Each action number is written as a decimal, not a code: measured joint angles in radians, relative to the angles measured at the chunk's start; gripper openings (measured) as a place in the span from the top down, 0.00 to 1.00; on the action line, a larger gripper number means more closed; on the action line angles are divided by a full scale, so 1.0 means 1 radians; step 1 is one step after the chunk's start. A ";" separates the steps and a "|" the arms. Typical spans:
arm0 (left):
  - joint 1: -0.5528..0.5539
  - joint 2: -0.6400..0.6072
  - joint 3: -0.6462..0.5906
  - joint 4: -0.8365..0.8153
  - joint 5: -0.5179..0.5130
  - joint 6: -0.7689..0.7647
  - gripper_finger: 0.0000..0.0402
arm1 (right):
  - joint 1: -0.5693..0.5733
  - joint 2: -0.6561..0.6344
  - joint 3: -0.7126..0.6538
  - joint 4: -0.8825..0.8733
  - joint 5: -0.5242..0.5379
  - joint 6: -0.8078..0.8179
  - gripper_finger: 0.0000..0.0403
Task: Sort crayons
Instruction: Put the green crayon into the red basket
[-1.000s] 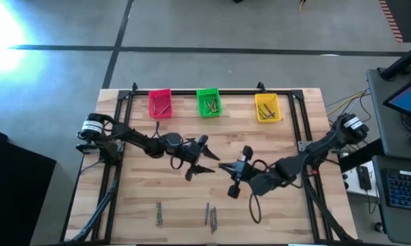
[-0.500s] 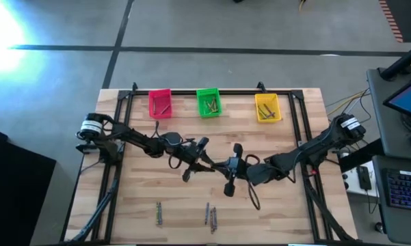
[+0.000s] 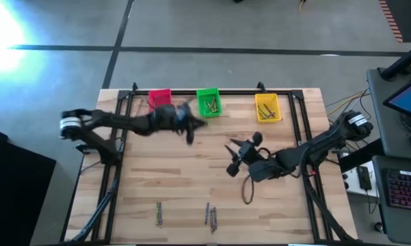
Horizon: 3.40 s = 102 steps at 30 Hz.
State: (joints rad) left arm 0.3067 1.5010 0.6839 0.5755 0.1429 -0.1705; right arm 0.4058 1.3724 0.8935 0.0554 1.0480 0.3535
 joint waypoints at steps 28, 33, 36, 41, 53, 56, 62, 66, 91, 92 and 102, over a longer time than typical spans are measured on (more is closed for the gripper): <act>0.299 -0.406 -0.008 -0.675 -0.283 -0.099 0.43 | 0.042 -0.230 -0.125 -0.457 0.129 0.359 0.49; -0.033 -0.457 -0.118 -0.383 -0.421 -0.071 0.48 | 0.054 -0.241 -0.145 -0.463 0.101 0.342 0.64; -0.201 -0.446 -0.160 -0.270 -0.515 -0.057 0.60 | 0.057 -0.253 -0.151 -0.450 0.069 0.342 0.85; -0.321 -0.450 -0.160 -0.226 -0.456 -0.048 0.92 | 0.053 -0.252 -0.162 -0.405 -0.099 0.387 0.92; -0.341 -0.440 0.119 -0.767 -0.212 -0.134 0.54 | -0.052 -0.219 -0.117 -0.497 -0.708 0.469 0.55; -0.353 -0.435 0.137 -0.771 -0.213 -0.135 0.40 | -0.052 -0.193 -0.116 -0.511 -0.709 0.476 0.45; -0.354 -0.429 0.115 -0.776 -0.231 -0.158 0.38 | -0.053 -0.132 -0.116 -0.565 -0.764 0.537 0.46; -0.354 -0.414 0.088 -0.777 -0.194 -0.191 0.73 | -0.046 -0.102 -0.116 -0.556 -0.817 0.514 0.81; -0.359 -0.165 0.131 -0.953 -0.161 -0.318 0.53 | -0.061 0.065 -0.115 -0.504 -0.992 0.520 0.27; -0.359 -0.161 0.135 -0.956 -0.161 -0.311 0.62 | -0.062 0.084 -0.115 -0.501 -1.013 0.495 0.26; -0.359 -0.163 0.150 -0.950 -0.137 -0.383 0.81 | -0.060 0.123 -0.084 -0.587 -1.053 0.488 0.43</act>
State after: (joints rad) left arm -0.0525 1.3376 0.8335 -0.3746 0.0063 -0.5534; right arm 0.3461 1.4956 0.8098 -0.5312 -0.0048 0.8419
